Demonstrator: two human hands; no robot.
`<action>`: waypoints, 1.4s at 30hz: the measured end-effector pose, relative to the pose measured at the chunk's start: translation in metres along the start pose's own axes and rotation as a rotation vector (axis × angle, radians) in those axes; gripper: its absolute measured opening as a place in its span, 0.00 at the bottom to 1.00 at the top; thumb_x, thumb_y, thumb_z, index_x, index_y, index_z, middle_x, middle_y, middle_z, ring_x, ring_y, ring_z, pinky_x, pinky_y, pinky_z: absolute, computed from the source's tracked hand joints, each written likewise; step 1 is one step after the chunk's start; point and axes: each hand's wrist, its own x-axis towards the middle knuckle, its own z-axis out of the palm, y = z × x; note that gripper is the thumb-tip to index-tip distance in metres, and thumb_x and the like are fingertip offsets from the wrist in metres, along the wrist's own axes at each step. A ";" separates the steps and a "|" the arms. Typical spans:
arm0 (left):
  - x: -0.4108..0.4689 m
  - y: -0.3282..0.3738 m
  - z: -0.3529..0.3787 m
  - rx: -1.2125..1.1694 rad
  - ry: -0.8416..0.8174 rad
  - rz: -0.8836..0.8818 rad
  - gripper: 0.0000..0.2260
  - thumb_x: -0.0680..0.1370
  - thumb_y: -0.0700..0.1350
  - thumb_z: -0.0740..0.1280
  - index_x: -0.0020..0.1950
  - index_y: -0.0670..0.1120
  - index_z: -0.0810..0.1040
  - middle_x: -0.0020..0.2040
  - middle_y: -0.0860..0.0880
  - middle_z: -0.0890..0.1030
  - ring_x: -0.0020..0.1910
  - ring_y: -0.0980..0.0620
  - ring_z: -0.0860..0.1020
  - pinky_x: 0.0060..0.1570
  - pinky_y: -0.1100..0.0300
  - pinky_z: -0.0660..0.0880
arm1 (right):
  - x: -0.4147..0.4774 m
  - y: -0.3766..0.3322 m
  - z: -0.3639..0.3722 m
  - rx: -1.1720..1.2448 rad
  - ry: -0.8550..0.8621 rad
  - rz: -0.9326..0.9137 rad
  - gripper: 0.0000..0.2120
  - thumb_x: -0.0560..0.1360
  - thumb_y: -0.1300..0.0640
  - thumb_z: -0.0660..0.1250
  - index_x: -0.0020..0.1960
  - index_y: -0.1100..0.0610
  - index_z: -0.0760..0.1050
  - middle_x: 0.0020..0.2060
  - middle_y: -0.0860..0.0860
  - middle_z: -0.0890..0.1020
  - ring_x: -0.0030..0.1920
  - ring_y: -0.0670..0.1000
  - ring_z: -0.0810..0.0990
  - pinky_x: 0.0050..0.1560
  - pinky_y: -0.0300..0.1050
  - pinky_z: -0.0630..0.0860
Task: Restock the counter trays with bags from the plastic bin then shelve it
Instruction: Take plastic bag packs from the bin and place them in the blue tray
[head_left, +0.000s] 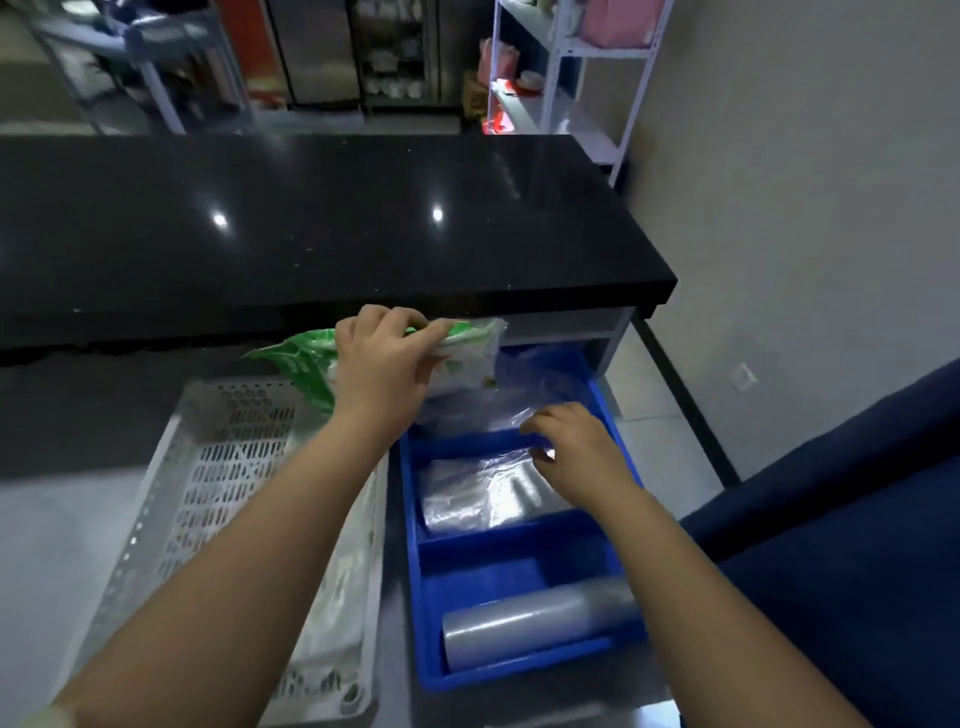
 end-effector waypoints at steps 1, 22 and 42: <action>0.002 0.002 0.001 0.011 0.012 0.003 0.15 0.69 0.38 0.72 0.54 0.49 0.83 0.46 0.46 0.82 0.45 0.39 0.75 0.43 0.50 0.65 | 0.004 0.010 -0.003 -0.003 0.004 -0.017 0.14 0.71 0.61 0.69 0.56 0.55 0.79 0.54 0.51 0.80 0.57 0.56 0.73 0.57 0.51 0.71; -0.011 0.006 0.014 0.123 0.034 -0.017 0.14 0.69 0.36 0.73 0.53 0.47 0.84 0.48 0.44 0.83 0.45 0.38 0.77 0.45 0.49 0.67 | 0.065 0.041 0.037 0.111 -0.321 0.068 0.27 0.70 0.48 0.72 0.67 0.45 0.69 0.64 0.50 0.71 0.65 0.56 0.64 0.61 0.52 0.68; -0.034 0.001 0.001 0.115 0.078 -0.040 0.15 0.71 0.37 0.72 0.57 0.48 0.82 0.51 0.46 0.82 0.48 0.41 0.72 0.46 0.50 0.64 | 0.078 0.025 0.051 -0.150 -0.556 -0.100 0.28 0.71 0.53 0.70 0.68 0.41 0.66 0.64 0.52 0.69 0.62 0.60 0.66 0.57 0.60 0.71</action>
